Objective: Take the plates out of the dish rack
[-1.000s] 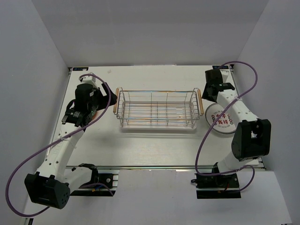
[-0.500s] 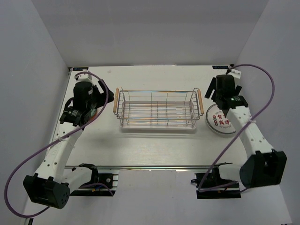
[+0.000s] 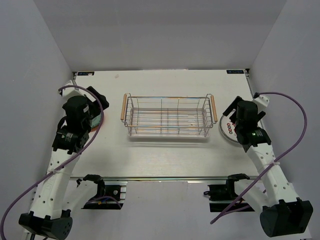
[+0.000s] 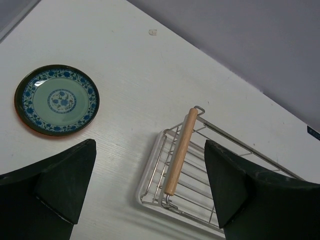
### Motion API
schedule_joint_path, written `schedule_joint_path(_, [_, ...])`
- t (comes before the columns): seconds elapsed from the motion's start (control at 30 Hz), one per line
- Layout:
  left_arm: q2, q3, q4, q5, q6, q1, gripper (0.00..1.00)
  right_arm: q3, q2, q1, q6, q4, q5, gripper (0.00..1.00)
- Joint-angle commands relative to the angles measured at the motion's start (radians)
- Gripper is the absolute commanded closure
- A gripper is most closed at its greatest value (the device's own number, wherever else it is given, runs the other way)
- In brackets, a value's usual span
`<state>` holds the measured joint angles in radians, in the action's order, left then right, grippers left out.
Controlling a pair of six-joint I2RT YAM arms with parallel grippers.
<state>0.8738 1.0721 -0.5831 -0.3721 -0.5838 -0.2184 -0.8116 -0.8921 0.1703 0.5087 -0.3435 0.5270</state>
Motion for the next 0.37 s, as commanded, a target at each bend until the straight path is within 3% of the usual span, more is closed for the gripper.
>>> schedule_joint_path(0.0, [-0.016,-0.029,-0.023,-0.047,-0.021,-0.007,0.02,0.014,0.021,0.000,0.042,0.028,0.065,0.11])
schedule_joint_path(0.33, [-0.009,-0.052,-0.038,-0.044,-0.030,-0.007,0.02,0.034,0.038,0.000,0.060,0.026,0.097,0.10])
